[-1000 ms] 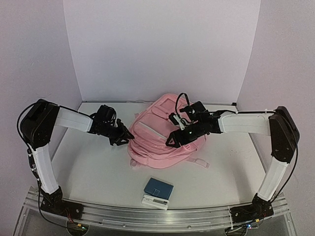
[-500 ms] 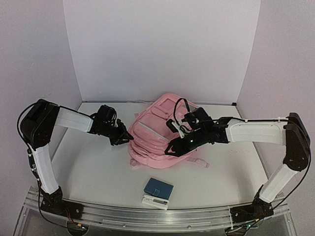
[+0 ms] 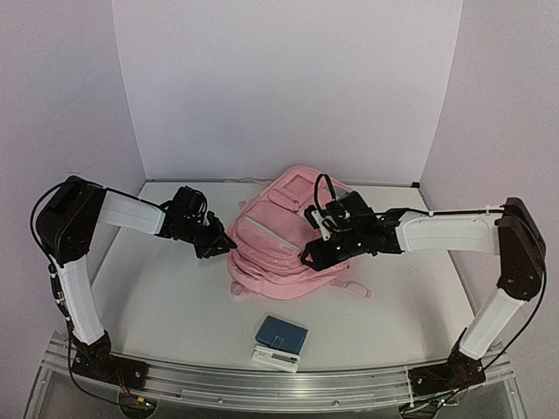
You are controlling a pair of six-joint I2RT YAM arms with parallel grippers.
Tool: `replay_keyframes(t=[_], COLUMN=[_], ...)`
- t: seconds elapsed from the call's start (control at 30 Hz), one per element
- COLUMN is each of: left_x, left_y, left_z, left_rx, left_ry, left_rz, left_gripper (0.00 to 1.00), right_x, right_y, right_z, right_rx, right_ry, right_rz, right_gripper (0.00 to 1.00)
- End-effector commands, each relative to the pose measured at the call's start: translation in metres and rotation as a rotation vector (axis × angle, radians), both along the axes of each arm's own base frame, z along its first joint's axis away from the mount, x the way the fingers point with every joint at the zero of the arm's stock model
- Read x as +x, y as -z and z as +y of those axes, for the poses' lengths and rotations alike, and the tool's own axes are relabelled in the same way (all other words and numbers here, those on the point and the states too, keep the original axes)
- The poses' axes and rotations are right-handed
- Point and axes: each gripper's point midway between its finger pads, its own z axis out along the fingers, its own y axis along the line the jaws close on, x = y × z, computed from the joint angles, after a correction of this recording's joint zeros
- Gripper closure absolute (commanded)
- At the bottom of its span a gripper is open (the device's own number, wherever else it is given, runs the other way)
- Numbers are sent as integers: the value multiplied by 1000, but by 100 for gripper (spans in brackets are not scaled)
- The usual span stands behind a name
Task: Pack the student bag
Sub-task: Adjust the student bag at the center of the board, then unzip the student bag at the center of the board.
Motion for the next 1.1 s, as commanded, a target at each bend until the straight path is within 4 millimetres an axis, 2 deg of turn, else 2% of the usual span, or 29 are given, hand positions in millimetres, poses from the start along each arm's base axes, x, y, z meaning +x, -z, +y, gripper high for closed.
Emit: replay_keyframes(t=[0.0, 0.17, 0.33, 0.63, 0.87, 0.97, 1.0, 1.03, 1.07], left_x=[5, 7, 8, 11, 13, 12, 12, 11, 11], left_y=[-3, -6, -7, -11, -14, -14, -14, -13, -13], left_z=[-3, -6, -9, -11, -11, -12, -13, -12, -12], left_rx=[0, -4, -6, 5, 15, 15, 15, 15, 15], left_ry=[-3, -1, 2, -31, -49, -47, -46, -46, -45], left_rz=[-29, -33, -37, -54, -66, -67, -65, -62, -61], left_gripper=[95, 98, 100, 100, 100, 100, 100, 100, 100], right_x=[11, 22, 31, 10, -5, -6, -5, -5, -5], right_y=[-4, 8, 14, 8, -6, -6, -4, -2, 0], right_z=[13, 10, 17, 29, 31, 32, 31, 31, 31], right_rx=[-25, -85, -118, -129, -67, -49, -49, -49, -45], right_ry=[-81, -68, -58, -109, -115, -102, -89, -78, -72], right_rz=[-71, -96, -115, -145, -126, -111, -105, -102, -95], right_gripper=[49, 55, 67, 99, 100, 100, 98, 89, 84])
